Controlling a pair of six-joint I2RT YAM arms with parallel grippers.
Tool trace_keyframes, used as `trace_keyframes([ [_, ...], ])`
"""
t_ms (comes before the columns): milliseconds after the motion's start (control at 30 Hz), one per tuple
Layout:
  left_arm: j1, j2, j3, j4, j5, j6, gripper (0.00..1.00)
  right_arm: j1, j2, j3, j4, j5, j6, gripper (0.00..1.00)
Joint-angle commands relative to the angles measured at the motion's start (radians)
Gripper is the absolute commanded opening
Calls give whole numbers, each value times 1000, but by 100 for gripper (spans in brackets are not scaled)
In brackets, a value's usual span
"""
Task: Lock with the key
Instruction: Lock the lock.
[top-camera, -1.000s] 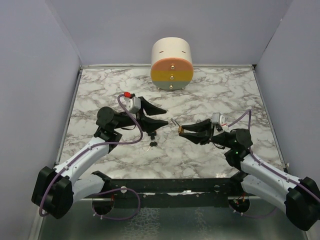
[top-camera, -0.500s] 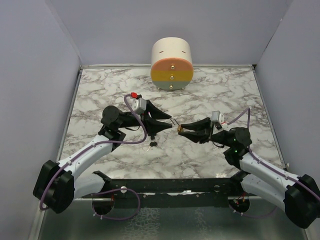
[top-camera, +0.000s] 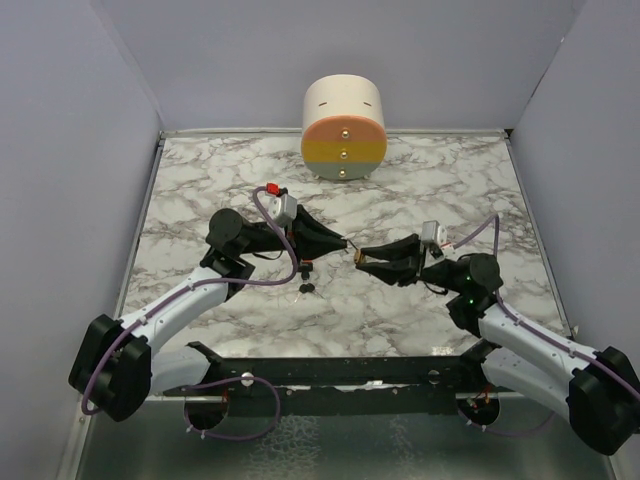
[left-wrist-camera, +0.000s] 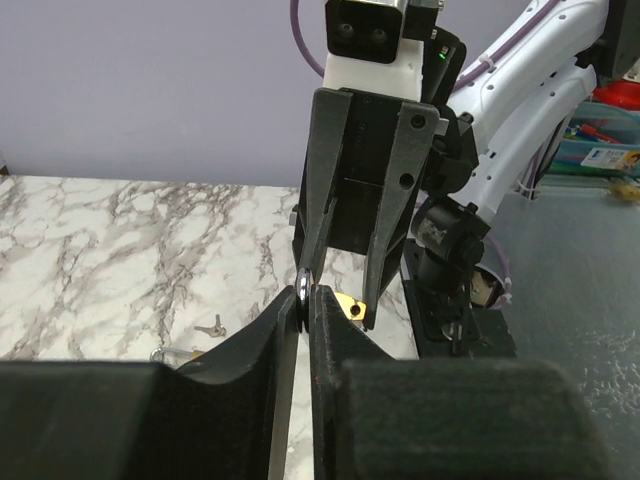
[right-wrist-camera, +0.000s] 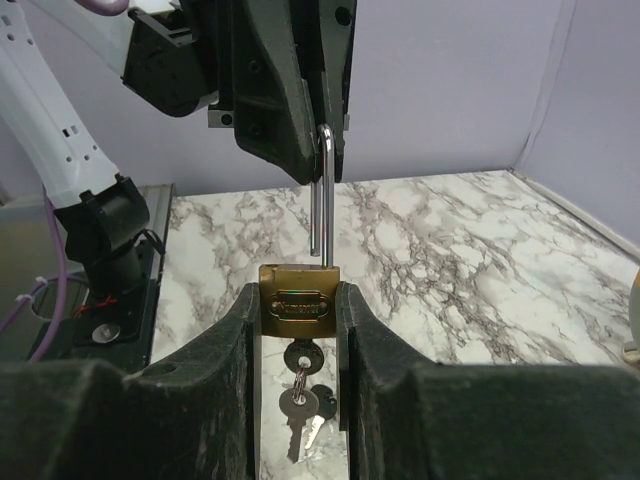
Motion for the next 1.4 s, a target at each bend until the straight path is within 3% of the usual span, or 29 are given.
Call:
trace_keyframes([
  [0, -9, 1, 32, 32, 1, 7, 3, -4, 16, 44, 18, -12, -4, 1],
  [267, -12, 21, 52, 21, -91, -97, 0, -3, 4, 66, -75, 47, -72, 1],
  [400, -12, 17, 78, -63, -152, -107, 0, -2, -29, 79, -152, 91, -132, 1],
  [733, -46, 55, 135, -124, -249, -215, 0, 53, -63, 86, -248, 269, -250, 1],
  [1067, -131, 42, 140, -176, -379, -215, 0, 256, -19, 88, -215, 593, -414, 1],
  [1367, -144, 20, 119, -223, -406, -180, 0, 271, -34, 84, -171, 643, -412, 1],
])
